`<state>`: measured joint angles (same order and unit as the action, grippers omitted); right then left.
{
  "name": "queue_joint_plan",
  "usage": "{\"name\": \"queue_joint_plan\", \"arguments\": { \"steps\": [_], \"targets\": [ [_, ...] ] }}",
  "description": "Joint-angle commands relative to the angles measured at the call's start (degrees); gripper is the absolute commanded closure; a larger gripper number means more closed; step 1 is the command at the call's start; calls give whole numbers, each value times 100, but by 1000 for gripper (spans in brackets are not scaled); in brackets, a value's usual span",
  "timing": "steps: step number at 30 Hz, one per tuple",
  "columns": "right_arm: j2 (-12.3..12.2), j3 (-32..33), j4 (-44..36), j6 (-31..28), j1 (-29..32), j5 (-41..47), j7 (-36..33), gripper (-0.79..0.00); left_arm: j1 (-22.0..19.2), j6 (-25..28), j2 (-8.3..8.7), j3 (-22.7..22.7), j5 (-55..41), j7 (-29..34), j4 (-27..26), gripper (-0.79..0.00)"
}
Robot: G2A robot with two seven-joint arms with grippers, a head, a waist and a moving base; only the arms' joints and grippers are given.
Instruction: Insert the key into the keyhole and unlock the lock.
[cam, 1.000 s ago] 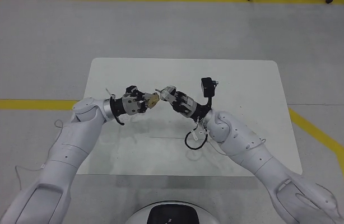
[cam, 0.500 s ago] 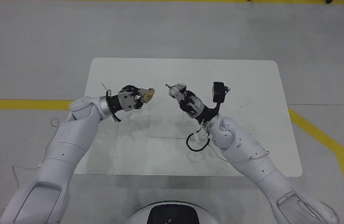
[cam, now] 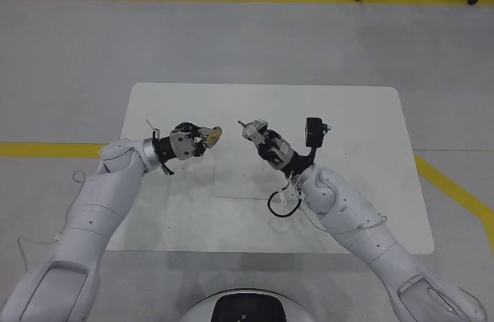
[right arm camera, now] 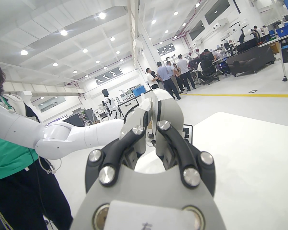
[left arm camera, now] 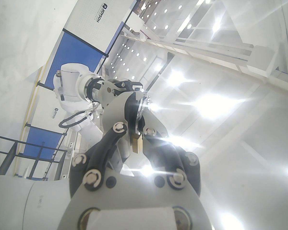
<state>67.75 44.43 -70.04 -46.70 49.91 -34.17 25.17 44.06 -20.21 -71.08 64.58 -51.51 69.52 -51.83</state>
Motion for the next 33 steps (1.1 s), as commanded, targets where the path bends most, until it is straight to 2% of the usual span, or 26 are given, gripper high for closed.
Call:
{"name": "queue_joint_plan", "arguments": {
  "steps": [1, 5, 10, 15, 17, 21, 24, 28, 33],
  "targets": [
    [-119, 389, -215, 377, 11, -672, -214, 0, 100, -109, -24, 10, -180, -364, -209, 0],
    [-445, 1173, -1376, 533, 244, -2550, -936, 0, 214, -329, -61, -83, -259, -830, -628, 0],
    [-731, 1865, -2688, 146, 625, -3989, -2188, 0, 46, -764, -120, -320, -137, -1260, -714, 0],
    [-902, 2234, -3739, -293, 868, -5147, -3251, 0, -104, -1035, -200, -564, -76, -1665, -672, 0],
    [-940, 2250, -4062, -354, 941, -5619, -3651, 0, -164, -1104, -230, -677, 23, -1815, -655, 0],
    [-960, 2162, -4372, -341, 983, -6146, -3993, 0, -241, -1168, -283, -787, 32, -2084, -582, 0],
    [-942, 1880, -4499, -217, 949, -6781, -4534, 0, -289, -1214, -336, -804, -150, -2310, -482, 0],
    [-870, 1478, -4489, -97, 809, -7112, -5016, 0, -347, -1336, -403, -903, -284, -2444, -423, 0],
    [-780, 1203, -4395, -11, 619, -7099, -5353, 0, -433, -1428, -468, -1057, -253, -2527, -388, 0]
  ]
}}
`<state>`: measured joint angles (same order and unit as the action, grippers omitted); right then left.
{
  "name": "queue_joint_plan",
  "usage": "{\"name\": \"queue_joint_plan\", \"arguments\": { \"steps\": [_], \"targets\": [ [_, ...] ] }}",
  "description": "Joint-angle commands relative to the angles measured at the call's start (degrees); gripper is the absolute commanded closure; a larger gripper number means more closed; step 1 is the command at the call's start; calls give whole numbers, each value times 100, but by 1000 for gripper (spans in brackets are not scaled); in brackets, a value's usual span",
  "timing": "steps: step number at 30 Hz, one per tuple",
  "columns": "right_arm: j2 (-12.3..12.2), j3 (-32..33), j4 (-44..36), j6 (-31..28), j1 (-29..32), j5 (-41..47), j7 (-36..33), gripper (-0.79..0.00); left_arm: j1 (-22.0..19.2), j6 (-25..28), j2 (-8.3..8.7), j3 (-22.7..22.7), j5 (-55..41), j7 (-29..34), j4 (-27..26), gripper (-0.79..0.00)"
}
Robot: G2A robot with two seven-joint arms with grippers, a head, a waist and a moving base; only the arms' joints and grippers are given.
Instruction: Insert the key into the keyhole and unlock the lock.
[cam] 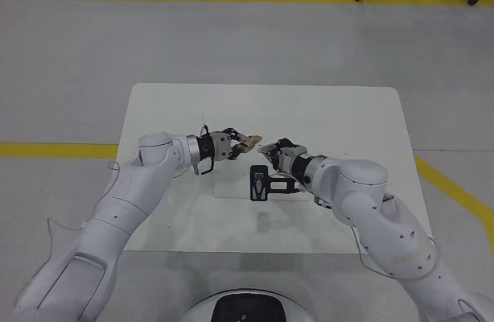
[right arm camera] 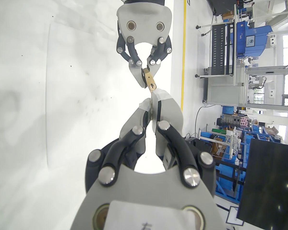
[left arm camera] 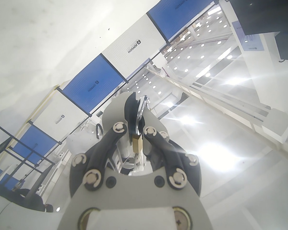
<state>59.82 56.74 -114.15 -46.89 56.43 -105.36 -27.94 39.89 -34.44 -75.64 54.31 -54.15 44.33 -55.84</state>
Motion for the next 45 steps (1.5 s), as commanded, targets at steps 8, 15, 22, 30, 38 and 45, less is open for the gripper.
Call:
{"name": "queue_joint_plan", "arguments": {
  "steps": [8, 15, 22, 30, 38, 45],
  "targets": [
    [87, -188, 18, -9, -109, -30, -546, 0, -157, -56, -94, -159, -41, 118, 243, 0],
    [144, -262, 81, -81, -179, 94, -720, 0, -265, -100, -153, -233, -79, 253, 450, 0],
    [190, -282, 150, -108, -226, 161, -946, 0, -335, -122, -193, -303, -32, 400, 570, 0],
    [219, -282, 152, -208, -202, 214, -1097, 0, -376, -70, -220, -349, 65, 512, 627, 0],
    [239, -298, 69, -296, -139, 120, -1380, 0, -356, 136, -222, -363, 280, 490, 591, 0],
    [270, -340, -67, -254, -85, 25, -1559, 0, -287, 474, -213, -266, 414, 197, 520, 0]
  ]
}}
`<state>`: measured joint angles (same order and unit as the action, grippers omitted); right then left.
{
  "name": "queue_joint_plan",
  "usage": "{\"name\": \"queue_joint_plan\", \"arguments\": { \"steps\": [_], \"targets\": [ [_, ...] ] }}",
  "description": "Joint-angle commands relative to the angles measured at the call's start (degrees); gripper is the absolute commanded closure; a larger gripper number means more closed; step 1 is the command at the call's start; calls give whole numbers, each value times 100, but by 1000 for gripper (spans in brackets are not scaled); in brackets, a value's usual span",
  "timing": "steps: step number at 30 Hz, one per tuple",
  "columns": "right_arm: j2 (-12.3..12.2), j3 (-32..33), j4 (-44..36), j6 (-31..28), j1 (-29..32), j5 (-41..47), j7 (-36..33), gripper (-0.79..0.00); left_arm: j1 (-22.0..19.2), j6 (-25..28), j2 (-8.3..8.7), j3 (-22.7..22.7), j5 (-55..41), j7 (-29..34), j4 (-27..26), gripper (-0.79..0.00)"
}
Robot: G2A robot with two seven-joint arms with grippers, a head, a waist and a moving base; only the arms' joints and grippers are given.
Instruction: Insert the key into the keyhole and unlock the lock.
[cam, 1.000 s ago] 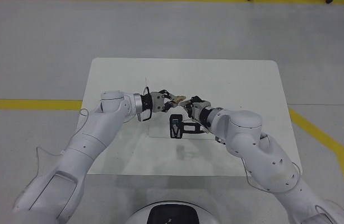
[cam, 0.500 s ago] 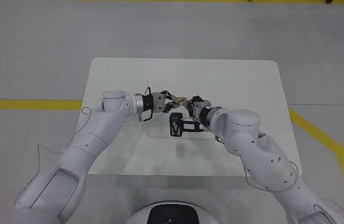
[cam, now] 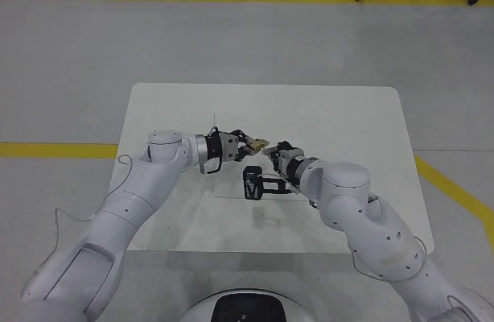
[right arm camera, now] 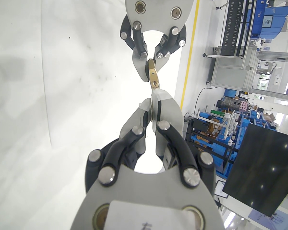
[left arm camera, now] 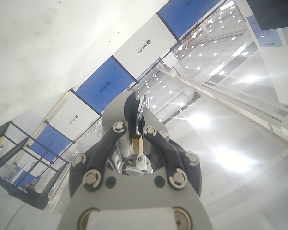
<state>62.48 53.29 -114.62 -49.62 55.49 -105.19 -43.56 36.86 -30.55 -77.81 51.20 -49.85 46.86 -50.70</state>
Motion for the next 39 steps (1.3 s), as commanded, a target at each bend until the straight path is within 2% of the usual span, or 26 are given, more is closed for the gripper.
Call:
{"name": "queue_joint_plan", "arguments": {
  "steps": [1, 9, 14, 22, 39],
  "targets": [
    [9, 31, -43, 72, 24, 62, 53, 0, 16, 86, 4, 44, -16, -55, 6, 0],
    [11, 54, -48, 103, 38, 109, 97, 0, 16, 86, 4, 44, -16, -55, 6, 0],
    [9, -50, -55, 165, 97, -297, -4, 0, 231, 173, 28, 188, -9, -599, -255, 0],
    [128, -455, 127, 315, -2, -768, -334, 0, 415, -16, 57, 195, 285, -988, -732, 0],
    [319, -560, 284, 110, -108, -610, -659, 0, 516, -284, 66, 284, 320, -1010, -957, 0]
  ]
}}
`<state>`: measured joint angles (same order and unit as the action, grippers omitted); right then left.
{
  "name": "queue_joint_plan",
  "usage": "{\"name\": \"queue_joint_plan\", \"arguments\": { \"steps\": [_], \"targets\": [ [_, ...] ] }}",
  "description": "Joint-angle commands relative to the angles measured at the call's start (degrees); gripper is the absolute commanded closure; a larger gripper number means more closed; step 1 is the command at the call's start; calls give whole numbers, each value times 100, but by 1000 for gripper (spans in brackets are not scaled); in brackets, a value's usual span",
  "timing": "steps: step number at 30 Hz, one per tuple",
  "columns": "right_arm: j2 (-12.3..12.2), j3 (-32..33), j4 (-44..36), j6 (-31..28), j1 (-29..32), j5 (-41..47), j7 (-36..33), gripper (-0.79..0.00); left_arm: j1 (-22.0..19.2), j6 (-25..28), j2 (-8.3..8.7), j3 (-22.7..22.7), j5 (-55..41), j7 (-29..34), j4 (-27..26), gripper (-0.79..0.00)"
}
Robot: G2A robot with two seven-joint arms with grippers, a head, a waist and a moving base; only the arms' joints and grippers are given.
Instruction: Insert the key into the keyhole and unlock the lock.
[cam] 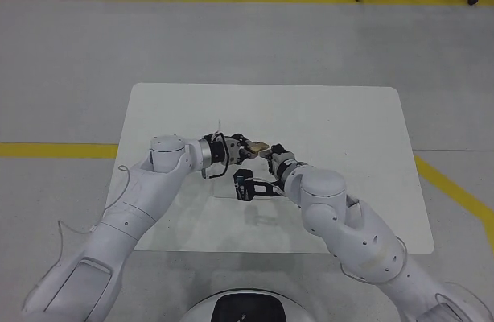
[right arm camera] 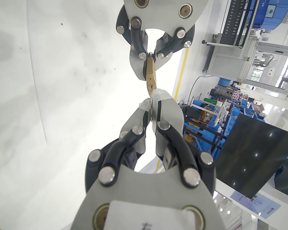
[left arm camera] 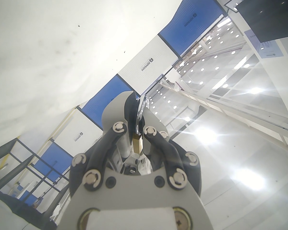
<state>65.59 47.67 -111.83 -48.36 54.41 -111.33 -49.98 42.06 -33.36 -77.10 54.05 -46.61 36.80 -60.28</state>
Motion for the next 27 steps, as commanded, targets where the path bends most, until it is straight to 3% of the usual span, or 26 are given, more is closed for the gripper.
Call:
{"name": "queue_joint_plan", "arguments": {
  "steps": [1, 27],
  "targets": [
    [15, 5, 5, -24, 1, 9, -28, 0, -6, 0, -8, -2, -8, -9, 4, 0],
    [200, -9, 112, -144, 26, -181, -233, 0, -11, 38, -66, -19, 52, 30, 1, 0]
  ]
}}
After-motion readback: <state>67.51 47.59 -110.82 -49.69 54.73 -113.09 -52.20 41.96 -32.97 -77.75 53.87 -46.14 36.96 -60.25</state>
